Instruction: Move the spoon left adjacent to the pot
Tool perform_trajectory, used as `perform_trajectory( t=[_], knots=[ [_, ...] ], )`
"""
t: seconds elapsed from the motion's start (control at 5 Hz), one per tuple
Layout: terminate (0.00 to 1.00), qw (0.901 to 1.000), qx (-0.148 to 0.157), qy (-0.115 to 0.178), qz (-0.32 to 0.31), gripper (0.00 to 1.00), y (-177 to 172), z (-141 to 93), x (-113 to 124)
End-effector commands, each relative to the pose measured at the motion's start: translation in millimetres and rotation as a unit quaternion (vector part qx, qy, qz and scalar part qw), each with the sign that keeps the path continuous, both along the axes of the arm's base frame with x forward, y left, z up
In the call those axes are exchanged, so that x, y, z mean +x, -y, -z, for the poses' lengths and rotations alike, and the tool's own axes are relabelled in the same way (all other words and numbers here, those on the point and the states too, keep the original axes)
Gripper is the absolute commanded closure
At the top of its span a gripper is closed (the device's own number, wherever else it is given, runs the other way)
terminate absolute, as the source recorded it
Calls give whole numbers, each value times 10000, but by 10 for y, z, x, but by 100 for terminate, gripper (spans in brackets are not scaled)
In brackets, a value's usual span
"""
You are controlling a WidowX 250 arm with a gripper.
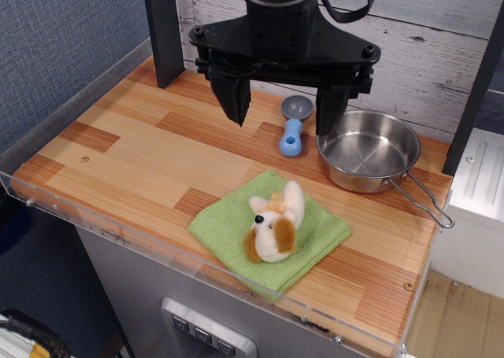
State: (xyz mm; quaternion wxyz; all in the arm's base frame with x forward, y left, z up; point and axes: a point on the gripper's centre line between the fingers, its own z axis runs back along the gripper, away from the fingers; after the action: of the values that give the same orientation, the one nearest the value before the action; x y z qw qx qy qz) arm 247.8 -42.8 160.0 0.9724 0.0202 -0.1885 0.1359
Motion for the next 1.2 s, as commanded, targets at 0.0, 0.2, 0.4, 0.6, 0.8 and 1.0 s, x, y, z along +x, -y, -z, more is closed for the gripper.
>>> perform_trajectory(
  t=[0.0, 0.2, 0.4, 0.6, 0.8, 1.0],
  knots=[
    [0, 10000, 0, 0, 0, 0, 0, 0, 0],
    [0, 10000, 30, 94, -11, 0, -76, -5, 246],
    [0, 9998, 108, 173, 32, 0, -128, -20, 534],
    [0, 9998, 61, 183, -32, 0, -224, 53, 727],
    [0, 9995, -231, 144, -135, 0, -386, 231, 917],
    [0, 9995, -221, -27, -215, 0, -550, 359, 1056]
  ],
)
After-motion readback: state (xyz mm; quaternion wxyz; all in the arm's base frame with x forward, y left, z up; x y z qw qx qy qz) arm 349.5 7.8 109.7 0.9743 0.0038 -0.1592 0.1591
